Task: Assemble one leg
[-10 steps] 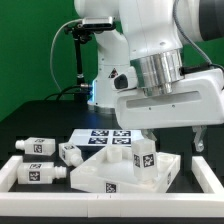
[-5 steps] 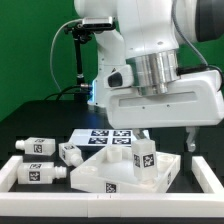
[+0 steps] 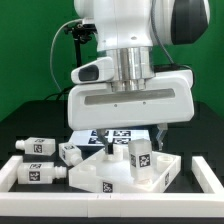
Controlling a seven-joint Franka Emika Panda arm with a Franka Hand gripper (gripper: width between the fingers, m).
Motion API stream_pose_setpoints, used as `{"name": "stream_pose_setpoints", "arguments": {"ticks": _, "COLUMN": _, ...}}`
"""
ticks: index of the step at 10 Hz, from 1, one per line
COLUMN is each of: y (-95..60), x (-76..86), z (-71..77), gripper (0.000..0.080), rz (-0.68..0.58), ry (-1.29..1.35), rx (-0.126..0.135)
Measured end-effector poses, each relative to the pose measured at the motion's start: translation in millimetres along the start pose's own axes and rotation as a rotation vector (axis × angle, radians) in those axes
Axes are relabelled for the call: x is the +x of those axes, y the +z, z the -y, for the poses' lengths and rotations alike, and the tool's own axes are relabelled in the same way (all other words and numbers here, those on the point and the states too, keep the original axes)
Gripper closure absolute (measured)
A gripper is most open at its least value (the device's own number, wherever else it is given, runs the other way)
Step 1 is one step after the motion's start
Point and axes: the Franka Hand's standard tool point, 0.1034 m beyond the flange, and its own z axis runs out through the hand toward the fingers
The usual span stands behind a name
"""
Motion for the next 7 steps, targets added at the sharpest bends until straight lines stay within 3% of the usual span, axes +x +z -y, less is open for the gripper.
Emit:
{"name": "stream_pose_setpoints", "arguments": {"ticks": 2, "y": 5.0, "x": 5.7, "z": 8.3, "gripper": 0.0151, "rz": 0.029, "ry": -0.086, "rx": -0.003}}
{"name": "stream_pose_setpoints", "arguments": {"ticks": 4, "y": 10.0, "x": -0.4, "z": 28.9, "gripper": 0.0151, "rz": 0.020, "ry": -0.042, "rx": 0.001}}
{"name": "stream_pose_setpoints", "arguments": {"ticks": 6, "y": 10.1, "x": -0.1, "z": 25.3, "gripper": 0.0174, "rz": 0.021, "ry": -0.026, "rx": 0.000}}
{"name": "stream_pose_setpoints", "arguments": {"ticks": 7, "y": 10.4, "x": -0.3, "z": 25.7, "gripper": 0.0342, "rz": 0.021, "ry": -0.014, "rx": 0.000}}
